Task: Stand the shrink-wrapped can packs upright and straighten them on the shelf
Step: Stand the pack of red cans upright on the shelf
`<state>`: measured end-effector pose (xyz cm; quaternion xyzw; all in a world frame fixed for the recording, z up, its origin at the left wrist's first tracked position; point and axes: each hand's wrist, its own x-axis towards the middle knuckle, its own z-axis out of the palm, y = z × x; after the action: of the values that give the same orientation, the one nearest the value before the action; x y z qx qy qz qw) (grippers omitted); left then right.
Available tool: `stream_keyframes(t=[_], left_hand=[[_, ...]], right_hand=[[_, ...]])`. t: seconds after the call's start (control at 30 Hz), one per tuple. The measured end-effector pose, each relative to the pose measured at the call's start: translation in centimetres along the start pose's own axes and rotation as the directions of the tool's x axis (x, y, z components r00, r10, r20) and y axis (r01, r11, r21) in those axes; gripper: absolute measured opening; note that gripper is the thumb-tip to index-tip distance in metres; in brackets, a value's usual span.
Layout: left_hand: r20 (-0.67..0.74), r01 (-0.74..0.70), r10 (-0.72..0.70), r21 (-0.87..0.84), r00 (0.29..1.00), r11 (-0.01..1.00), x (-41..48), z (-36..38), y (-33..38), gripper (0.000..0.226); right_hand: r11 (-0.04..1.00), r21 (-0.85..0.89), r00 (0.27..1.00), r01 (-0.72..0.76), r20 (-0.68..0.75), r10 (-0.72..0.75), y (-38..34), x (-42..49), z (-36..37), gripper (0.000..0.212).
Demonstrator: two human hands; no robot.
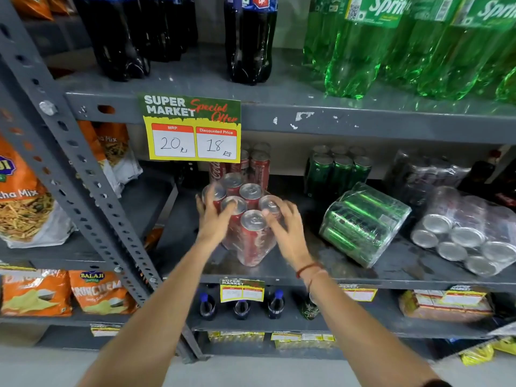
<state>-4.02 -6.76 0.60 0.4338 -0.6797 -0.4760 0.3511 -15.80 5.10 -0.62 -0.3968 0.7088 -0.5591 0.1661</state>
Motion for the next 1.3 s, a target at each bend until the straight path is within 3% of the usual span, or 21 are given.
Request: stream_keyframes(t=[0.07, 0.2, 0.3, 0.4, 0.47, 0.53, 0.63, 0.7, 0.8, 0.87, 0.97, 1.1, 1.17, 1.3], left_hand=[[0.171, -0.057, 0.057, -0.009, 0.984, 0.998, 2.1, -1.8, -0.2, 0.067], [0.352, -0.013, -0.038, 0.142, 0.935, 0.990, 5.0, -3.6, -0.6, 0.071], [0.216, 0.032, -0.066, 0.159, 0.974, 0.987, 4.0, -4.5, 0.5, 0.071], [-0.177, 0.027, -0.012, 0.084, 0.984, 0.996, -1.2, -4.0, 1.1, 0.053], [-0.304, -0.014, 0.030, 0.053, 0.952, 0.999, -6.2, -2.0, 1.6, 0.062], [-0.270, 0.011, -0.010, 0.001, 0.963, 1.000, -9.7, 0.9, 1.6, 0.086], [-0.218, 0.103, -0.090, 0.050, 0.972, 0.993, -10.4, 4.4, 1.4, 0.115], [-0.249, 0.169, -0.143, 0.084, 0.958, 0.982, -9.3, 5.0, 1.7, 0.120], [-0.269, 0.154, -0.126, 0.085, 0.955, 0.984, -8.0, 3.9, 1.1, 0.114], [-0.197, 0.071, -0.053, 0.089, 0.979, 0.993, -7.0, 2.0, 0.2, 0.108], [0.050, -0.005, -0.002, 0.133, 0.999, 0.991, -3.9, -2.2, -0.6, 0.104], [0.414, -0.101, 0.010, 0.199, 0.910, 0.975, 0.4, -6.2, -0.6, 0.103], [0.481, -0.115, 0.006, 0.199, 0.877, 0.973, 1.1, -6.8, -0.4, 0.102], [0.471, -0.104, 0.012, 0.170, 0.882, 0.980, 1.1, -6.7, -0.2, 0.102]], right_hand=[[0.998, -0.064, 0.995, 0.008, -0.098, -0.015, -0.6, -3.6, 2.1, 0.073], [0.979, -0.204, 0.986, 0.005, -0.164, -0.039, -3.1, -8.4, 6.5, 0.074], [0.990, -0.135, 0.984, 0.035, -0.166, -0.058, -3.5, -7.6, 5.9, 0.068], [0.999, 0.014, 0.986, 0.042, -0.161, -0.039, -3.4, -2.9, 3.4, 0.054], [0.999, -0.031, 0.999, 0.020, -0.049, -0.021, -3.3, 1.7, 2.1, 0.053], [0.992, -0.113, 0.989, 0.055, 0.141, -0.039, -4.0, 5.4, 1.7, 0.062], [0.967, -0.222, 0.885, 0.127, 0.465, -0.009, -4.4, 8.3, 2.4, 0.065], [0.915, -0.351, 0.855, 0.200, 0.518, 0.012, -3.9, 9.1, 2.7, 0.063], [0.853, -0.459, 0.892, 0.247, 0.453, -0.015, -3.5, 8.8, 2.2, 0.063], [0.842, -0.488, 0.927, 0.231, 0.374, -0.038, -3.3, 7.8, 1.5, 0.063], [0.900, -0.416, 0.976, 0.131, 0.214, -0.043, -2.5, 5.6, 0.4, 0.064], [0.940, -0.338, 0.998, 0.045, 0.052, -0.029, -2.1, 1.3, 0.8, 0.070], [0.938, -0.347, 1.000, 0.017, -0.007, -0.021, -2.1, -0.2, 1.6, 0.071], [0.942, -0.332, 0.998, -0.055, -0.026, 0.049, -2.4, -0.5, 2.0, 0.072]])
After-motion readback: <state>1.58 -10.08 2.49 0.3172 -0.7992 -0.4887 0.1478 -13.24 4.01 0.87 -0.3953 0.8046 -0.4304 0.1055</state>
